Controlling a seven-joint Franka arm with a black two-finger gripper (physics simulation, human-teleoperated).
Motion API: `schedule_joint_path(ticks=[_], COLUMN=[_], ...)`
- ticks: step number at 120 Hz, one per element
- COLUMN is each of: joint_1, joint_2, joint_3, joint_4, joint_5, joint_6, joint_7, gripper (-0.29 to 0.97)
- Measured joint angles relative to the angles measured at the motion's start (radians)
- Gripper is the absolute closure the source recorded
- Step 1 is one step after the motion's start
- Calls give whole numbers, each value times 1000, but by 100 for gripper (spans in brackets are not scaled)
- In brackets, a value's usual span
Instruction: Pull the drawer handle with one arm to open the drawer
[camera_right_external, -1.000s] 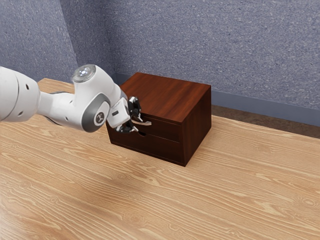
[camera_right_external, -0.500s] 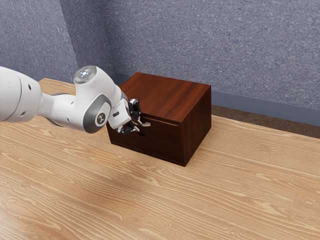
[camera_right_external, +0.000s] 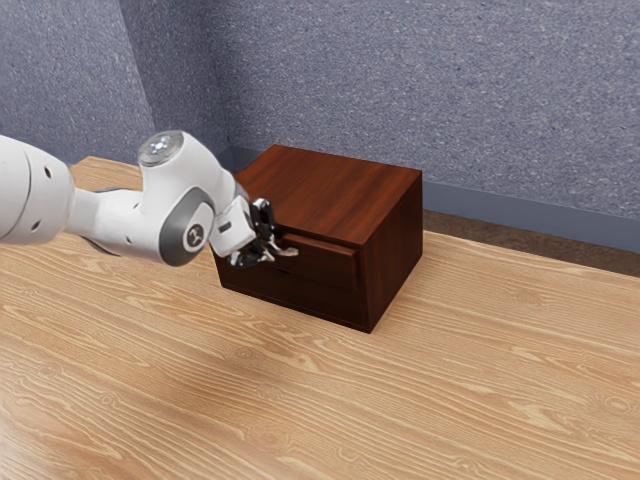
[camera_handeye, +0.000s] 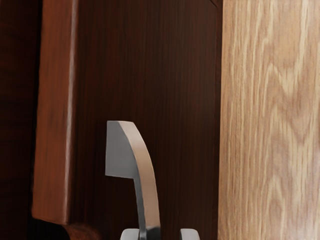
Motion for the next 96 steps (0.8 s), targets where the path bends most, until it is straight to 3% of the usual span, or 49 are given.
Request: schedule_joint_path(ticks=[96], joint_1=[-9], joint_2=[-56], joint_3=[6], joint_4=[-89], joint_5=[-1], joint_6=[1], joint_7=[0], gripper=[64])
